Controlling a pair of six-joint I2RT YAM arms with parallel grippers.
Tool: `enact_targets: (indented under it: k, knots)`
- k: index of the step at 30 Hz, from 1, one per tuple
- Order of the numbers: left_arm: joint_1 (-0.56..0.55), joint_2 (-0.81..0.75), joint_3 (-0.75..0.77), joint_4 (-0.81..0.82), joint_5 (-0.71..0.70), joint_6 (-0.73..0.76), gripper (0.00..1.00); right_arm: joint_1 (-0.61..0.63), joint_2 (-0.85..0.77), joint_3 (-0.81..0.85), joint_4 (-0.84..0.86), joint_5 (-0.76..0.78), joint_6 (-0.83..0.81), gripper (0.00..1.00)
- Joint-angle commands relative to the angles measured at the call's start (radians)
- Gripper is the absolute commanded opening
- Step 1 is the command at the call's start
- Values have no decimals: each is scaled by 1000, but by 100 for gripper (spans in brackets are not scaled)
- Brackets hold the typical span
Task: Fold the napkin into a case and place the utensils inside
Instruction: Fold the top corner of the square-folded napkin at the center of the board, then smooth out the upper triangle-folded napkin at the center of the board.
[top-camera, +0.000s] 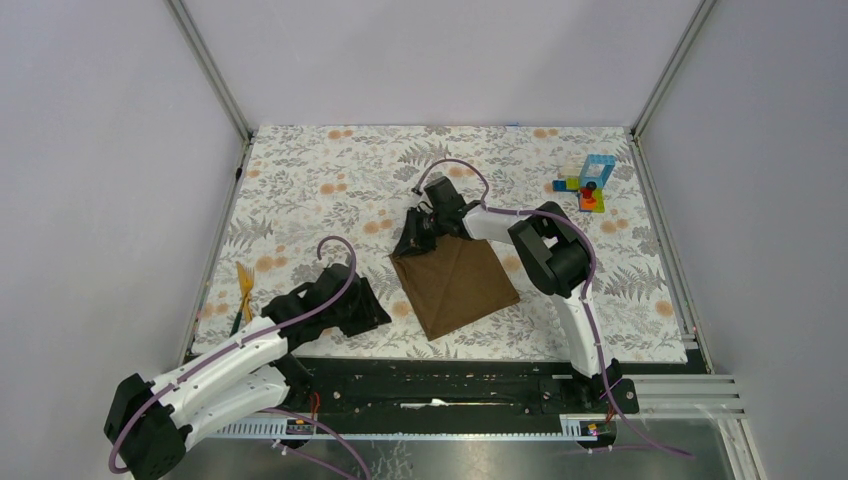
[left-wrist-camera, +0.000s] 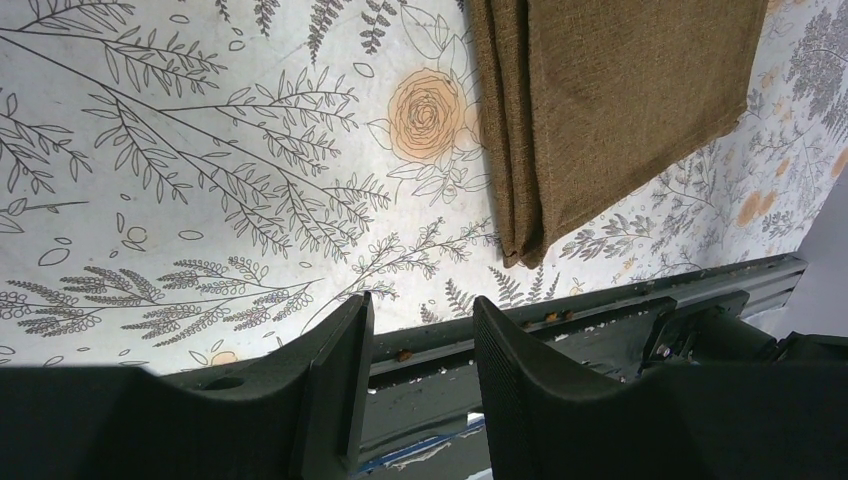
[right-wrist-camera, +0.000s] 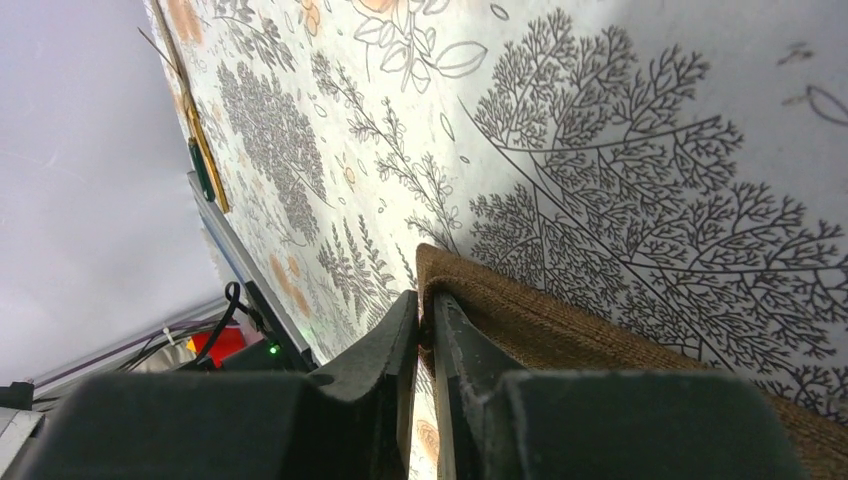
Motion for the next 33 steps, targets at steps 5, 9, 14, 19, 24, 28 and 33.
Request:
enact_targets:
  k: [5, 9, 14, 19, 24, 28, 33]
  knots:
    - [6, -20, -13, 44, 10, -13, 47, 14, 9, 53, -18, 16, -18, 28]
    - [6, -10, -11, 58, 18, -8, 48, 14, -20, 51, -47, 13, -28, 45]
    - [6, 50, 35, 104, 24, 22, 50, 15, -130, 40, -100, 0, -65, 60]
    - [40, 210, 130, 194, 51, 98, 54, 0, -241, 5, -170, 37, -142, 71]
    - [130, 386, 200, 347, 156, 155, 55, -83, -280, -68, -159, 46, -171, 71]
    - [176, 553, 295, 392, 184, 220, 52, -157, -249, -91, -127, 29, -169, 60]
    - [210, 727, 380, 441, 190, 258, 46, -181, -166, -35, -127, 24, -201, 52]
